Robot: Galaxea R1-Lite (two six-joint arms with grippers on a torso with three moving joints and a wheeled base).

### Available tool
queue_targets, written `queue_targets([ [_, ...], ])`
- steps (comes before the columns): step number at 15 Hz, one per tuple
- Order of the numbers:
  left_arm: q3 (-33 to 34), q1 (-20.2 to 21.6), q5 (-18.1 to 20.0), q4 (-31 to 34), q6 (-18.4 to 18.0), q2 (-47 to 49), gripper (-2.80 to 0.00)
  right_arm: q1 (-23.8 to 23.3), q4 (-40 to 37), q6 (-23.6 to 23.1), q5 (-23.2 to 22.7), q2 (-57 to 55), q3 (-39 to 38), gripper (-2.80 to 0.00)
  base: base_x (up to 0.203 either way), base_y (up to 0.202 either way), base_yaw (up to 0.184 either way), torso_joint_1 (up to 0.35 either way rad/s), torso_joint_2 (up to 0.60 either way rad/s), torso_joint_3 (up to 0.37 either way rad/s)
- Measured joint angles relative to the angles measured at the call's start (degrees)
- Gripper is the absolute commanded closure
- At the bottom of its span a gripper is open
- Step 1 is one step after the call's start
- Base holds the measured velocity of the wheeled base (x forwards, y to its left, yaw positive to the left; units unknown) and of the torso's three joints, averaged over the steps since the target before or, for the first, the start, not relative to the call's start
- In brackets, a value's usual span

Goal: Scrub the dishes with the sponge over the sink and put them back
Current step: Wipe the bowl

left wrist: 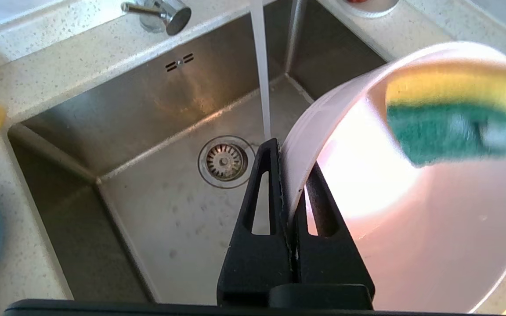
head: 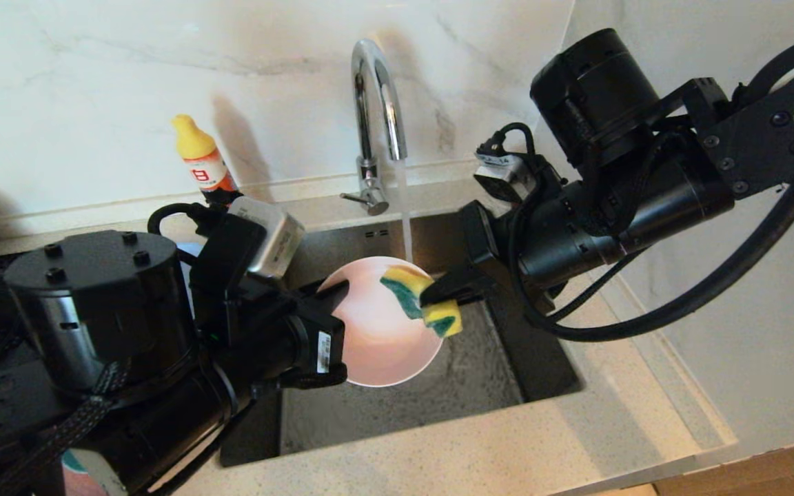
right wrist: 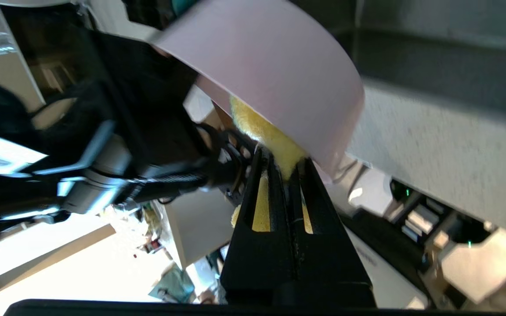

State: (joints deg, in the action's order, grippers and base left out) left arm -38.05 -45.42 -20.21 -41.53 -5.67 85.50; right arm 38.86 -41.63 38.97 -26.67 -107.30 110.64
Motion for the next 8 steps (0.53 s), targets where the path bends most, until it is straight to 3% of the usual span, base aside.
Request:
queue_targets([
  [8,1.4,-0.1,0.1,0.1,0.1,-0.3,0.0,3.0,2.7,-0.2,0.0,-0.9,-0.1,0.0,0.0,0.0,0.0,0.0,0.0,0.0],
])
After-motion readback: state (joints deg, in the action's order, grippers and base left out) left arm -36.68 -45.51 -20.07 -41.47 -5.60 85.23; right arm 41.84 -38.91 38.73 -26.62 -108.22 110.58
